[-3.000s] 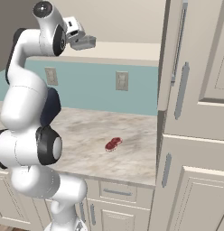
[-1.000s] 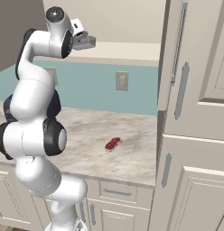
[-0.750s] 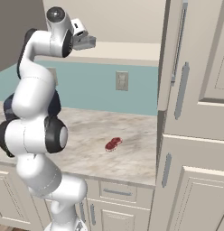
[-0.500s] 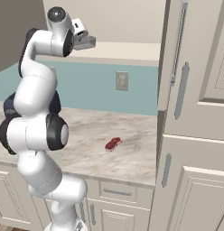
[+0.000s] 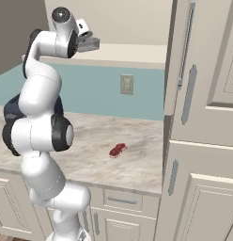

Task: Retrieve the tupperware from the cabinet, then place the raw meat into the tupperware to avoid contamination.

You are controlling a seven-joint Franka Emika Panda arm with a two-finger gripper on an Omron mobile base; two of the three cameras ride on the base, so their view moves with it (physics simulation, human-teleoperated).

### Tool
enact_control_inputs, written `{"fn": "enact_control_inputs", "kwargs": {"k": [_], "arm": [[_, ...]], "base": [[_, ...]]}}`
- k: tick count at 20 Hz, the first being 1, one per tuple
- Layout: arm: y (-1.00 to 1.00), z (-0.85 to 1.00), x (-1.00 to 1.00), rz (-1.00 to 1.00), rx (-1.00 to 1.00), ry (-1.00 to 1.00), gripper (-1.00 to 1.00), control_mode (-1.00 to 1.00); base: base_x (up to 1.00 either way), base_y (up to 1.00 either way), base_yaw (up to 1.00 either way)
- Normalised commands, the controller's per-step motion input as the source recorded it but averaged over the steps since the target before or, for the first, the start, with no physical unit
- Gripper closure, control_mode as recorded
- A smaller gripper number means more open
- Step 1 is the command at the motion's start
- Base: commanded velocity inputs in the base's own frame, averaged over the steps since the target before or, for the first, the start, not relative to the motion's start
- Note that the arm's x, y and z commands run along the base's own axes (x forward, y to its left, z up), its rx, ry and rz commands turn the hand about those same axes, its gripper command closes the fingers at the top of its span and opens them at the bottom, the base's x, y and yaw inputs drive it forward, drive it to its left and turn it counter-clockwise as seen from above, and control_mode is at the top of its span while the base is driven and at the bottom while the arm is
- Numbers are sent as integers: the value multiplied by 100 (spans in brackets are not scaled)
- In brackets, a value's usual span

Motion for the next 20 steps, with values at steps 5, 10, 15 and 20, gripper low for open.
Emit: {"fn": "enact_control_inputs", "kwargs": {"k": [5,10,15,20], "arm": [[2,0,20,0,0,0,-100,-100],[0,0,19,0,0,0,-100,-100],[0,0,18,0,0,0,-100,-100],[0,0,18,0,0,0,-100,-100]], "base": [[0,0,0],[0,0,0],[0,0,0],[0,0,0]]}}
